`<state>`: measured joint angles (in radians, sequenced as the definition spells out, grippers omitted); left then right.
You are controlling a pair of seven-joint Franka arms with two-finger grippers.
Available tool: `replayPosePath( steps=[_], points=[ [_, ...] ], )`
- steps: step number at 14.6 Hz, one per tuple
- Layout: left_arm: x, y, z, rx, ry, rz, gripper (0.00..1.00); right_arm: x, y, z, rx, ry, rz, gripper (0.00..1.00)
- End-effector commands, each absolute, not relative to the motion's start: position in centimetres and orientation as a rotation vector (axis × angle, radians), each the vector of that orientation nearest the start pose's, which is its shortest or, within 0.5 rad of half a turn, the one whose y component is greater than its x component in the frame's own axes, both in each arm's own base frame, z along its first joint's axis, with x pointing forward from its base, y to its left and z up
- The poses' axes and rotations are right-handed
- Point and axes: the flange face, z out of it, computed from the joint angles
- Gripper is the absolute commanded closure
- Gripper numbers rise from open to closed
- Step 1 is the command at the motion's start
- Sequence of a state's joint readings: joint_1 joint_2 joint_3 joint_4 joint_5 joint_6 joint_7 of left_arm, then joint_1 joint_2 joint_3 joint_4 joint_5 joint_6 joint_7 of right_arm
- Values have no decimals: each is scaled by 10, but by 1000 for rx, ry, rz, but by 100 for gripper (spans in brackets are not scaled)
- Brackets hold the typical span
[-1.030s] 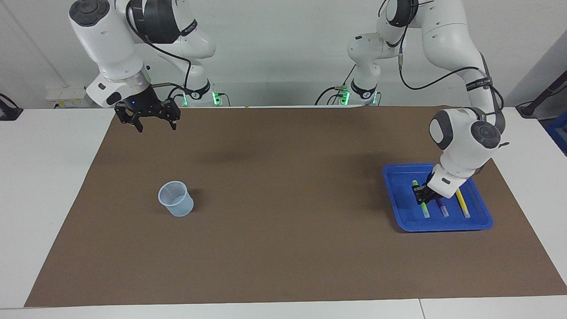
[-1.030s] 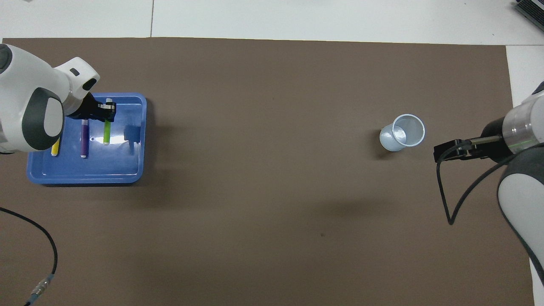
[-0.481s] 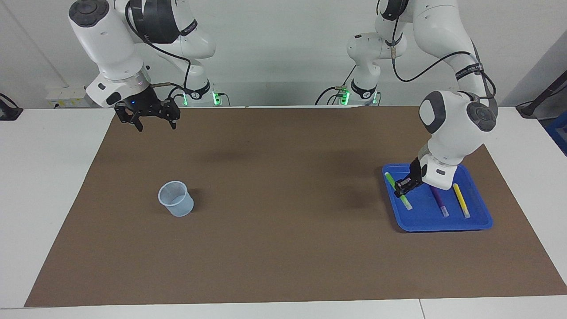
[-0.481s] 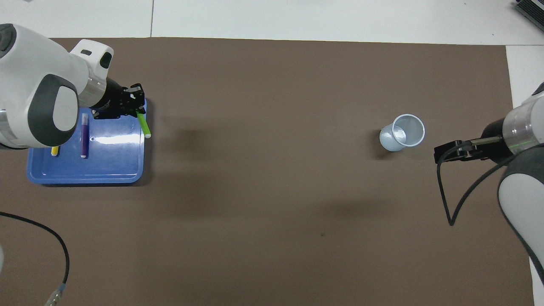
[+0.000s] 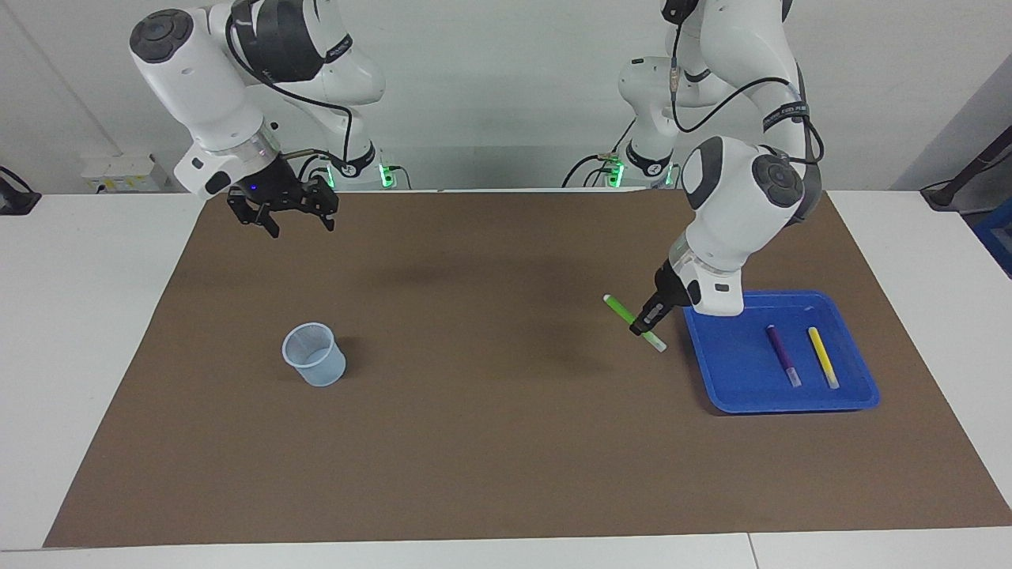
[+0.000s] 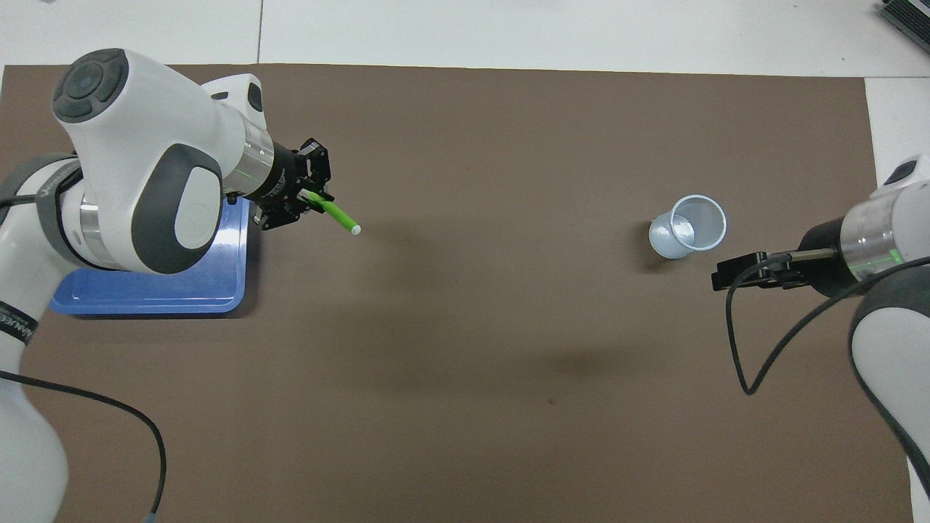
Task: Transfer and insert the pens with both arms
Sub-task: 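Carry the green pen toward the right gripper while the right gripper approaches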
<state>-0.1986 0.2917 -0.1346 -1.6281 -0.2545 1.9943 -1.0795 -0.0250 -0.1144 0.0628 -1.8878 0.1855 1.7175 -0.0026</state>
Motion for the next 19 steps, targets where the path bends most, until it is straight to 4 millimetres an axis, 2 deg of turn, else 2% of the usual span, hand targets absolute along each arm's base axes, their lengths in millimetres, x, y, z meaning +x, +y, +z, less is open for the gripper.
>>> replayPosePath(
  steps=[1,3,5,7,8,13,16,17,19],
  points=[
    [596,-256,481,-2986,-1675,302,94,514,36,542,-2827,75,44,0],
    [574,-303,483,-2889,-1796,351,94,522,46,529,-2739,129,-7,0],
    [550,-359,491,-2820,-1982,345,94,532,65,518,-2649,155,-26,0],
    [530,-402,495,-2747,-2176,349,94,536,72,521,-2556,197,-47,0],
    [518,-417,493,-2728,-2201,358,94,538,76,524,-2497,213,-50,0],
    [485,-461,495,-2753,-2252,374,94,539,81,527,-2455,160,-73,0],
    [478,-479,497,-2749,-2442,371,95,538,87,527,-2446,131,-76,0],
    [478,-482,498,-2738,-2488,377,95,535,99,527,-2448,80,-84,3],
    [481,-483,503,-2709,-2574,387,95,534,104,527,-2449,64,-86,25]
  ],
)
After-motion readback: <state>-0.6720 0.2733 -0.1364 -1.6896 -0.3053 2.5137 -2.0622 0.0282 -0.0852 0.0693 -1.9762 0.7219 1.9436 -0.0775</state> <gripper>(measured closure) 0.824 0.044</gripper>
